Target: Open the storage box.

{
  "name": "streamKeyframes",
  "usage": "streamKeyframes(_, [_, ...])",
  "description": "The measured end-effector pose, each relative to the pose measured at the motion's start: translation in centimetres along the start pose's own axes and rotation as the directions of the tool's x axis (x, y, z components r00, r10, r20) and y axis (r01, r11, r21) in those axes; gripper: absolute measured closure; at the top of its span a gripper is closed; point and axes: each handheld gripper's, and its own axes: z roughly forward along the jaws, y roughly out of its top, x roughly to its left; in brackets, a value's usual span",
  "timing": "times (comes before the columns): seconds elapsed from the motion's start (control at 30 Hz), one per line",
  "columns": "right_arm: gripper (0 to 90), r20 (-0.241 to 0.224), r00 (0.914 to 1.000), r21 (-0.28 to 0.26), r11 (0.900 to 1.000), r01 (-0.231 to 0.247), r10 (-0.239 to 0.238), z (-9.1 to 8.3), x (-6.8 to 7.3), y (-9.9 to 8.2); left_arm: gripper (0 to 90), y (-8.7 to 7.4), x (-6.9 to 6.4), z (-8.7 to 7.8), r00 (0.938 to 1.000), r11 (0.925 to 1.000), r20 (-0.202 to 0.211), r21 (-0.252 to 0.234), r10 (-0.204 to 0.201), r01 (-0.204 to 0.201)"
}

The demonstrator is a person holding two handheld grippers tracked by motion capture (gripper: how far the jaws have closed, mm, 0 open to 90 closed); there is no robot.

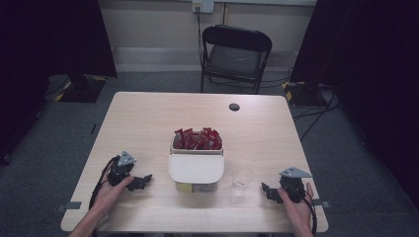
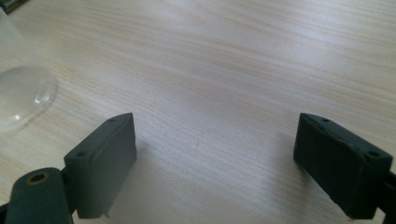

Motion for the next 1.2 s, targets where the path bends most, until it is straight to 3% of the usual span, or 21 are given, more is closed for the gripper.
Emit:
streamKeyframes(0.37, [12.1,0.003,1.0000,0.001,1.0000,-0.003,0.003,0.0,0.0,0.0,4.4,0.1,0.0,0.0,1.0000,0.9999,-0.001,0.012,0.000,0.000])
streamKeyframes(0.43, [12.1,0.003,1.0000,0.001,1.0000,-0.004,0.004,0.0,0.0,0.0,5.1,0.2,-0.1,0.0,0.9998,0.9999,-0.011,0.005,-0.015,0.015])
streamKeyframes(0.63, [12.1,0.003,1.0000,0.000,1.0000,-0.004,0.004,0.0,0.0,0.0,16.0,0.2,-0.1,-0.2,0.9999,0.9999,-0.008,-0.006,-0.010,0.010])
streamKeyframes(0.8, [12.1,0.003,1.0000,0.001,1.0000,-0.004,0.004,0.0,0.0,0.0,15.8,0.2,-0.1,-0.5,0.9999,0.9999,-0.011,-0.009,-0.007,0.007])
streamKeyframes(0.87, [12.1,0.003,1.0000,0.000,1.0000,-0.004,0.004,0.0,0.0,0.0,15.8,0.3,-0.3,-0.7,0.9997,0.9995,0.002,-0.022,-0.022,0.022])
streamKeyframes(0.97, [12.1,0.003,1.0000,0.001,1.0000,-0.004,0.004,0.0,0.0,0.0,15.8,0.4,-0.3,-0.8,0.9999,0.9998,0.013,-0.016,-0.006,0.007])
streamKeyframes(1.07, [12.1,0.003,1.0000,0.001,1.0000,-0.004,0.004,0.0,0.0,0.0,15.9,0.6,-0.8,-1.0,0.9993,0.9994,0.035,-0.031,-0.015,0.016])
streamKeyframes(1.1, [12.1,0.003,1.0000,0.001,1.0000,-0.004,0.004,0.0,0.0,0.0,15.9,0.8,-1.0,-1.1,0.9981,0.9990,0.059,-0.039,-0.020,0.022])
streamKeyframes(1.2, [12.1,0.003,1.0000,0.001,1.0000,-0.004,0.004,0.0,0.0,0.0,16.0,0.9,-1.4,-1.1,0.9965,0.9986,0.082,-0.048,-0.018,0.022])
